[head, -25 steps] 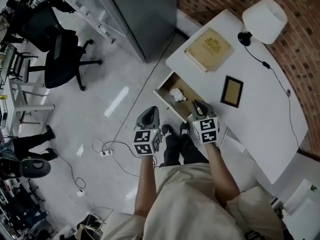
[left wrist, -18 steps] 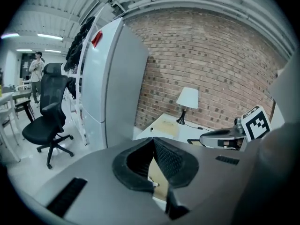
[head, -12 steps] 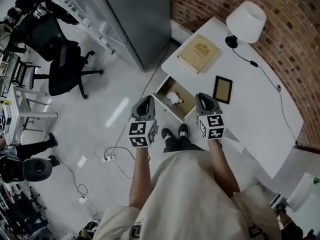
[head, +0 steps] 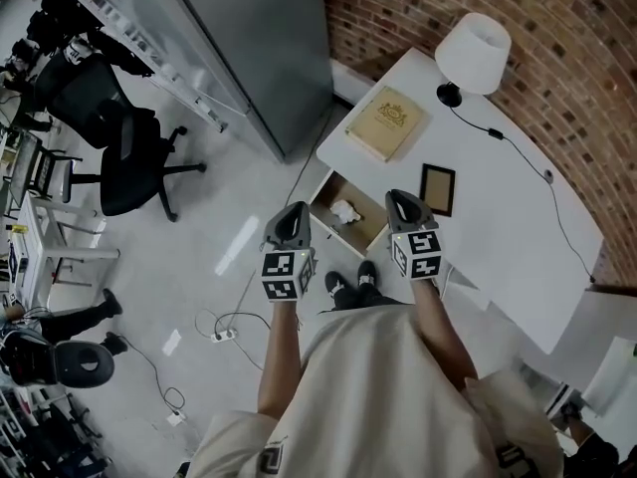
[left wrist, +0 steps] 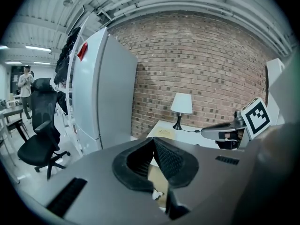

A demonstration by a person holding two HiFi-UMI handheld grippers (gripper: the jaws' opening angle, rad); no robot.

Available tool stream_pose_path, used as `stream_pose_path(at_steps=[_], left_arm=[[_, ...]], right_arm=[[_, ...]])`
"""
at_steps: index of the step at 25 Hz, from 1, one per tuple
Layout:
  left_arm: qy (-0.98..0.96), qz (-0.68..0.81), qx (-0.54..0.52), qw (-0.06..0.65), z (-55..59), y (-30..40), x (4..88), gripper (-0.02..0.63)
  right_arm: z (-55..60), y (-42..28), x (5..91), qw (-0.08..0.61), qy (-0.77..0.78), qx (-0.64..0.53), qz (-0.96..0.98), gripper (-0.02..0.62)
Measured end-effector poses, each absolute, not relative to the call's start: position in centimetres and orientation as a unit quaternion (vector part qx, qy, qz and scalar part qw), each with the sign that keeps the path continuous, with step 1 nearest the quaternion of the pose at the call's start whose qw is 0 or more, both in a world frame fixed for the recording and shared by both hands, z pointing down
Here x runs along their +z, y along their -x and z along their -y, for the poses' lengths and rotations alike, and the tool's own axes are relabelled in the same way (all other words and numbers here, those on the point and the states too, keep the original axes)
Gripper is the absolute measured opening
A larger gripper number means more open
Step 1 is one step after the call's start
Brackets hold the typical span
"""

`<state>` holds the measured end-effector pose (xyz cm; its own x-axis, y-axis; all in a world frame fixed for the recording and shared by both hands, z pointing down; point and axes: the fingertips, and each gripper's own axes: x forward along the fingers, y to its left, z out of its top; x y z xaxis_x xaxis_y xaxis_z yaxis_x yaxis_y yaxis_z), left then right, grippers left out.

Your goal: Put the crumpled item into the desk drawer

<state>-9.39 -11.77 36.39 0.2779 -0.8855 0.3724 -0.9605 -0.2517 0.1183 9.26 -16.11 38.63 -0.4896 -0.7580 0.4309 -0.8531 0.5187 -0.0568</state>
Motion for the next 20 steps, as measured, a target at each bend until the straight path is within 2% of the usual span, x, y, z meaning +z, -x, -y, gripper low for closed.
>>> stream_pose_path(at_steps=[3, 20], left_arm=[[-0.785, 0.586, 0.114, 0.165, 12.3, 9.1, 36.5, 0.017], [-0.774, 0.602, 0.109, 0.163, 12.8, 9.2, 36.5, 0.017]], right_arm=[[16.5, -9.6, 38.6, 0.175, -0.478, 0.138, 0.849, 0.025], [17.1, -11.2, 38.3, 0.170, -0.500, 0.141, 0.838, 0.025]])
